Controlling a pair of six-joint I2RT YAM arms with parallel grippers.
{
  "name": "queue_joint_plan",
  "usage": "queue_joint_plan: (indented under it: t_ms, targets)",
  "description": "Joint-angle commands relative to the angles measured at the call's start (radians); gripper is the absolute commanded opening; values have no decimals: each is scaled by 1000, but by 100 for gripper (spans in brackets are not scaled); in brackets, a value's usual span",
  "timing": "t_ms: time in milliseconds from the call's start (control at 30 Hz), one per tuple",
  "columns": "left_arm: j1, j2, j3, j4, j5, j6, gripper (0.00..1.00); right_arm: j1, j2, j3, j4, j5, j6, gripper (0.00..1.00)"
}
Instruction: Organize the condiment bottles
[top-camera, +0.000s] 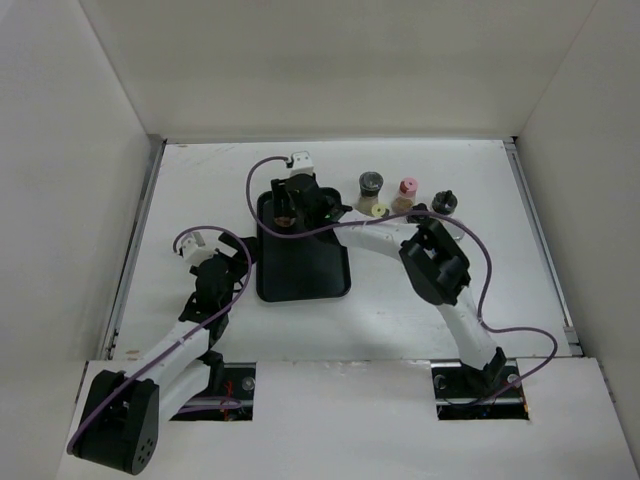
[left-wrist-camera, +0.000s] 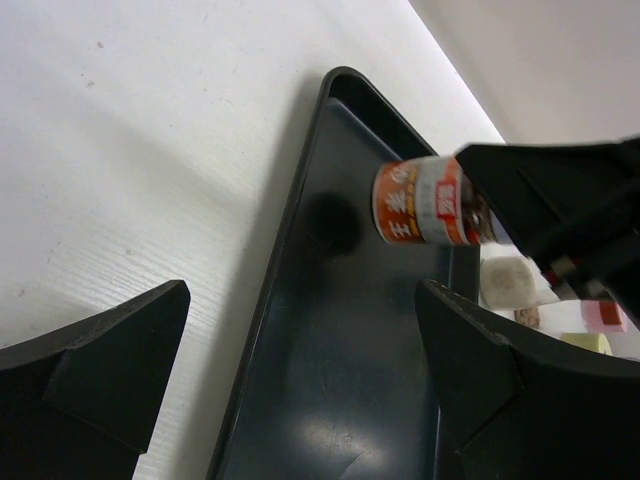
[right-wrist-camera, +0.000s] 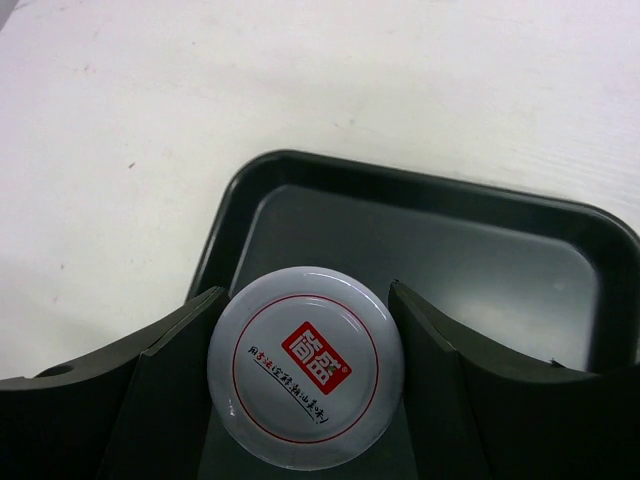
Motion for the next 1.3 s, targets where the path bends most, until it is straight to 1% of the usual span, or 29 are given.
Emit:
queue_joint_plan:
  t_ms: [0,167,267,300,333,400,433,467,500,633,733,767,800,833,867,900,933,967,1000,1033,1067,1100,1167,1200,1233,1267]
  targets:
    - [3,6,-6,44,-12,-12,100,21,42,187,62,8,-18,42]
    - [6,-14,-4,38,-3,-6,100,29,157,308,43,45,-5,43]
    - [3,1,-6,42,-9,-6,100,30,208,368,36,71,-3,47]
    - [3,-5,-6,38,-6,-6,100,33,215,376,34,78,-3,50]
    - [3,-12,-6,36,-3,-3,100,36,217,377,34,91,0,56]
    - [3,-12,-4,39,-3,-3,100,41,214,365,34,108,2,72]
    - [-1,-2,-4,44,-6,-3,100,41,206,354,36,105,2,79]
    - [-3,9,-4,45,-10,-5,100,41,193,336,43,103,2,84]
    - [-4,12,-4,45,-9,-5,100,41,177,318,48,105,6,87]
    - [-1,-6,-2,42,-1,-2,100,41,69,210,82,71,52,92]
    - [-4,15,-2,47,-6,-3,100,30,-40,121,114,36,49,92]
    - [-4,12,-2,47,-1,-3,100,23,-85,83,126,29,48,91]
    - [-4,2,-2,44,-1,-3,100,14,-131,40,140,25,43,88]
    - [-4,-6,-1,42,2,-2,100,3,-177,-4,152,19,37,80]
    - [-4,-8,-1,45,2,0,100,-12,-226,-47,161,14,31,67]
    - [-6,1,-1,47,-1,0,100,-31,-267,-86,160,13,22,50]
    - [-9,11,1,48,-3,0,100,-55,-306,-116,151,16,8,38]
    - [-10,17,1,48,-3,-2,100,-80,-336,-143,134,23,-1,32]
    - [-12,12,2,48,2,-2,100,-107,-360,-163,108,29,-8,31]
    - [-12,2,4,44,2,0,100,-132,-373,-175,74,34,-11,32]
    - [-12,-8,5,39,2,2,100,-152,-383,-184,41,43,-12,36]
    - [-12,-8,5,41,2,2,100,-167,-389,-192,16,60,-18,44]
    - [-13,11,5,47,-4,2,100,-189,-392,-209,-6,118,-60,71]
    - [-15,17,5,47,-4,2,100,-198,-392,-212,-15,152,-79,80]
    - [-15,12,7,41,0,3,100,-207,-389,-216,-19,182,-99,86]
    - [-15,5,7,41,2,3,100,-214,-384,-216,-26,201,-118,89]
